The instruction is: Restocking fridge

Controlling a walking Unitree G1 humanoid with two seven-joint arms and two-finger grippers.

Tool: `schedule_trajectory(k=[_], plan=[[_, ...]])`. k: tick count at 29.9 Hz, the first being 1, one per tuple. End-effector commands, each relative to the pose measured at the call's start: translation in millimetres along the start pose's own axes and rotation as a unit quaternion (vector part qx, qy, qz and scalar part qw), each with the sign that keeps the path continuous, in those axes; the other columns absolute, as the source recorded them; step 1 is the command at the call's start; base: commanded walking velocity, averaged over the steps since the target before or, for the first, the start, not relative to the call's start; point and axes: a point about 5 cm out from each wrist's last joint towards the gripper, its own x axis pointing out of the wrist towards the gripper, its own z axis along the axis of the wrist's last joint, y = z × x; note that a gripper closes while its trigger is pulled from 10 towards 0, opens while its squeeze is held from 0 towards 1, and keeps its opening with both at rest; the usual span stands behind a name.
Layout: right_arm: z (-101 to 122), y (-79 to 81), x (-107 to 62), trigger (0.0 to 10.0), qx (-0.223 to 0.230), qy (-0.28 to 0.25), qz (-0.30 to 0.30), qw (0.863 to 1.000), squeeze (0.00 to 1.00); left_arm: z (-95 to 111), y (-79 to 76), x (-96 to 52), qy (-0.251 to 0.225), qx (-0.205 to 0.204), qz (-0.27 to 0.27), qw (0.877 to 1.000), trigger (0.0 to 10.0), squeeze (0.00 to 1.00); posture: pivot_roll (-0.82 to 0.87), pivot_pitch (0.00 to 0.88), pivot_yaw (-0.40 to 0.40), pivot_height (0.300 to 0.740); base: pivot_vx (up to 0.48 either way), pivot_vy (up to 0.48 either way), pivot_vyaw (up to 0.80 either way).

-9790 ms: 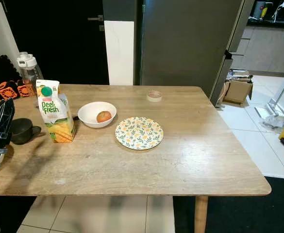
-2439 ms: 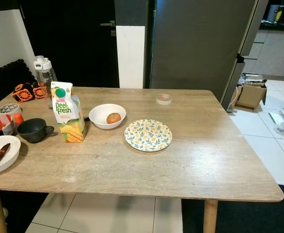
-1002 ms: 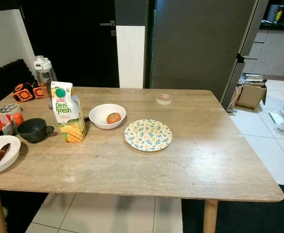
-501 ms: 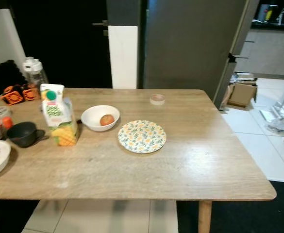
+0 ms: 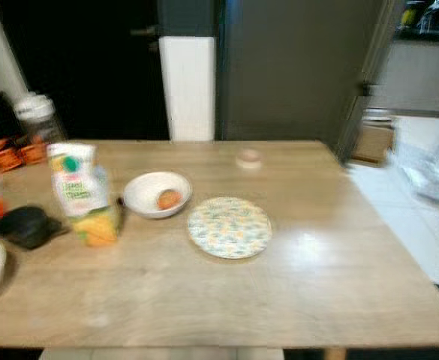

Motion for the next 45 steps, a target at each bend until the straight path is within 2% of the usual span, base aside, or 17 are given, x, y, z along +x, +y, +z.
schedule_trajectory(k=[1, 12, 18, 20, 21, 24, 26, 27, 29, 30, 32, 36, 38, 40, 41, 43, 45], plan=[[-3, 3.7, 0.2, 10.0, -0.001, 0.003, 0.006, 1.0, 0.0, -2, 2.0, -0.5, 0.004, -0.003, 0.01, 1.0, 10.0, 0.0, -0.07, 0.0, 0.013, 0.74, 0.0, 0.0, 0.0], [-5, 6.0, 0.2, 10.0, 0.003, 0.005, 0.008, 1.0, 0.0, 1, 3.1, -0.8, -0.009, -0.019, 0.009, 1.0, 10.0, 0.0, -0.07, 0.0, 0.016, 0.74, 0.0, 0.0, 0.0], [-5, 5.7, 0.2, 10.0, 0.004, 0.006, 0.008, 1.0, 0.0, 14, 15.6, -3.3, -0.059, -0.081, 0.04, 0.994, 10.0, 0.0, -0.07, 0.0, 0.016, 0.74, 0.0, 0.0, 0.0], [-5, 5.3, 0.2, 10.0, 0.003, 0.006, 0.008, 1.0, 0.0, 26, 29.4, -7.1, -0.101, -0.142, 0.066, 0.982, 10.0, 0.0, -0.07, 0.0, 0.011, 0.74, 0.0, 0.0, 0.0], [-5, 5.0, 0.1, 10.0, 0.003, 0.006, 0.007, 1.0, 0.0, 33, 41.8, -11.2, -0.123, -0.179, 0.094, 0.972, 10.0, 0.0, -0.07, 0.0, 0.011, 0.74, 0.0, 0.0, 0.0], [-5, 4.9, 0.1, 10.0, 0.003, 0.006, 0.007, 1.0, 0.0, 35, 45.9, -12.7, -0.131, -0.187, 0.103, 0.968, 10.0, 0.0, -0.07, 0.0, 0.011, 0.74, 0.0, 0.0, 0.0], [-5, 5.0, 0.1, 10.0, 0.004, 0.005, 0.007, 1.0, 0.0, 44, 58.6, -18.2, -0.163, -0.223, 0.116, 0.954, 10.0, 0.0, -0.07, 0.0, 0.011, 0.74, 0.0, 0.0, 0.0], [-5, 5.0, 0.1, 10.0, 0.004, 0.005, 0.007, 1.0, 0.0, 44, 58.6, -18.2, -0.163, -0.223, 0.116, 0.954, 10.0, 0.0, -0.07, 0.0, 0.011, 0.74, 0.0, 0.0, 0.0], [-5, 5.3, 0.2, 10.0, 0.005, 0.005, 0.008, 1.0, 0.0, 58, 71.9, -25.0, -0.208, -0.258, 0.125, 0.935, 10.0, 0.0, -0.07, 0.0, 0.013, 0.74, 0.0, 0.0, 0.0], [-5, 5.3, 0.2, 10.0, 0.005, 0.005, 0.008, 1.0, 0.0, 58, 71.9, -25.0, -0.208, -0.258, 0.125, 0.935, 10.0, 0.0, -0.07, 0.0, 0.013, 0.74, 0.0, 0.0, 0.0], [-5, 6.0, 0.2, 10.0, 0.005, 0.005, 0.009, 1.0, 0.0, 71, 80.0, -30.8, -0.252, -0.285, 0.104, 0.919, 10.0, 0.0, -0.07, 0.0, 0.013, 0.74, 0.0, 0.0, 0.0], [-4, 6.4, 0.3, 10.0, 0.005, 0.005, 0.01, 1.0, 0.0, 81, 85.0, -36.0, -0.285, -0.289, 0.065, 0.911, 10.0, 0.0, -0.07, 0.0, 0.013, 0.74, 0.0, 0.0, 0.0], [-5, 5.9, 0.3, 10.0, 0.006, 0.005, 0.01, 1.0, 0.0, 86, 95.7, -44.2, -0.31, -0.297, 0.048, 0.902, 10.0, 0.0, -0.07, 0.0, 0.017, 0.74, 0.0, 0.0, 0.0], [-5, 5.6, 0.2, 10.0, 0.007, 0.005, 0.009, 1.0, 0.0, 88, 99.1, -48.2, -0.319, -0.289, 0.022, 0.902, 10.0, 0.0, -0.07, 0.0, 0.017, 0.74, 0.0, 0.0, 0.0], [-5, 5.4, 0.2, 10.0, 0.006, 0.006, 0.009, 1.0, 0.0, 88, 92.3, -46.6, -0.303, -0.252, -0.028, 0.919, 10.0, 0.0, -0.07, 0.0, 0.017, 0.74, 0.0, 0.0, 0.0], [-5, 5.4, 0.1, 10.0, 0.006, 0.006, 0.009, 1.0, 0.0, 87, 88.4, -45.7, -0.293, -0.235, -0.053, 0.925, 10.0, 0.0, -0.07, 0.0, 0.017, 0.74, 0.0, 0.0, 0.0], [-5, 5.2, 0.1, 10.0, 0.005, 0.006, 0.01, 1.0, 0.0, 81, 78.7, -44.8, -0.25, -0.167, -0.127, 0.945, 10.0, 0.0, -0.06, 0.0, 0.012, 0.74, 0.0, 0.0, 0.0]])
